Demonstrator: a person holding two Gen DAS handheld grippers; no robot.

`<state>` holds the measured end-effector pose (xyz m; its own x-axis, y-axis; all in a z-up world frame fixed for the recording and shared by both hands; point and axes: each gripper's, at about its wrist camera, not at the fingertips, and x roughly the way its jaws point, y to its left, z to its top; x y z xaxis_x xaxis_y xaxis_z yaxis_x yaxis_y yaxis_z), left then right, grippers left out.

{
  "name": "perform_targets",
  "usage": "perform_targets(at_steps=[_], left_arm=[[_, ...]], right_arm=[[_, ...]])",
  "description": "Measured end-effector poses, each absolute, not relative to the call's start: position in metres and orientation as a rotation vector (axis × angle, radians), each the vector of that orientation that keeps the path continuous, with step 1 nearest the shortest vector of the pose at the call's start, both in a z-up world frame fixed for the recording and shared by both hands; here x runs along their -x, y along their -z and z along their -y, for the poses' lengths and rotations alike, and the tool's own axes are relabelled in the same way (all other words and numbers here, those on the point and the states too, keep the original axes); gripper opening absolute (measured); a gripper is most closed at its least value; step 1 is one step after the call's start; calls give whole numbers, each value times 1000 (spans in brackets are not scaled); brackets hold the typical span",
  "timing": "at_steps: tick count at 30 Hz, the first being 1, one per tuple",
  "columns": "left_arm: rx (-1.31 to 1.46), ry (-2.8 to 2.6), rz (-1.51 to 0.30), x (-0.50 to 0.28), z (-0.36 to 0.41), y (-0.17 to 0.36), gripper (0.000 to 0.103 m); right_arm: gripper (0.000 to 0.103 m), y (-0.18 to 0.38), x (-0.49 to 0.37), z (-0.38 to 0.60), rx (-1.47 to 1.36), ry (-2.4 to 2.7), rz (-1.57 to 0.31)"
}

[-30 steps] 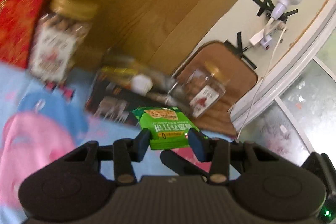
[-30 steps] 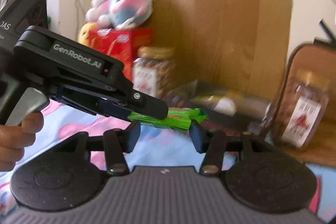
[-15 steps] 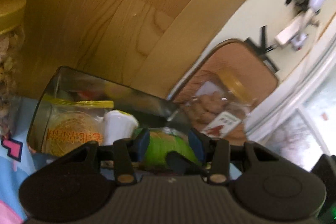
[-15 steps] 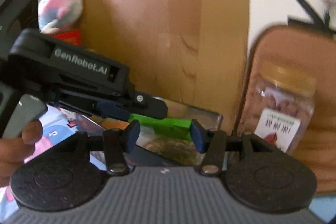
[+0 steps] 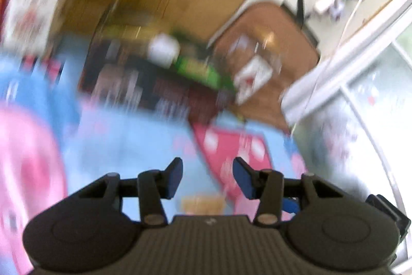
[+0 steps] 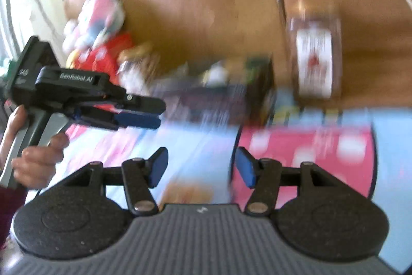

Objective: Organize snacks
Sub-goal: 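Grasp the clear yellow-labelled peanut bag with the left gripper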

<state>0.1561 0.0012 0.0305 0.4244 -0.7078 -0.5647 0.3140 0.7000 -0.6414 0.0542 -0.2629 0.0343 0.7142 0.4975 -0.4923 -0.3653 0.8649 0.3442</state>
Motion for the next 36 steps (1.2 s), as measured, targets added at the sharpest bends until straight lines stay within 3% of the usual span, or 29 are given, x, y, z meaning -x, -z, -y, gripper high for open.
perform_targets(at_steps=[3, 12, 16, 19, 22, 23, 25, 29, 36], left_arm=[[474, 669, -974, -133, -1, -13, 46], [458, 650, -979, -103, 14, -7, 71], [397, 630, -976, -94, 26, -7, 72], [364, 612, -941, -86, 30, -7, 68], [362, 614, -935, -82, 31, -4, 51], [376, 622, -941, -83, 30, -3, 44], [390, 618, -943, -83, 29, -1, 40], [420, 628, -948, -85, 26, -4, 39], [423, 658, -810, -84, 16, -54, 39]], right_arm=[[61, -20, -30, 254, -247, -493, -657], [61, -4, -16, 231, -169, -474, -670], [61, -2, -17, 218, -98, -463, -658], [61, -1, -14, 214, -89, -448, -654], [61, 0, -12, 213, -77, -437, -639], [56, 0, -11, 213, -78, -439, -636], [47, 0, -9, 211, -84, -449, -633], [38, -4, -8, 209, -87, -456, -619], [37, -39, -10, 208, -77, -467, -493]])
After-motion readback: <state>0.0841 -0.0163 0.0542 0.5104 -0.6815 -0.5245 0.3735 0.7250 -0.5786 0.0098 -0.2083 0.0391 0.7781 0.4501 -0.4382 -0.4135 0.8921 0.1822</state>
